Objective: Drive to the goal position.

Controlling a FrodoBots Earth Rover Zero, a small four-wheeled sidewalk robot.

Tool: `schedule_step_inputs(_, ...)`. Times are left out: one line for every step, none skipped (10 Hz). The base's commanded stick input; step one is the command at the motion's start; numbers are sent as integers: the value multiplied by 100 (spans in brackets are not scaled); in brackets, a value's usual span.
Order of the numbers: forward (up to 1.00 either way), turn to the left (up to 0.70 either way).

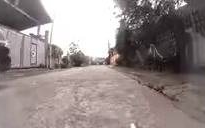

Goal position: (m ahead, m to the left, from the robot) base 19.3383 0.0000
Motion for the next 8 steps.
schedule_step_inputs(100,0)
schedule_step_inputs(100,0)
schedule_step_inputs(100,0)
schedule_step_inputs(100,0)
schedule_step_inputs(100,0)
schedule_step_inputs(100,0)
schedule_step_inputs(100,0)
schedule_step_inputs(100,0)
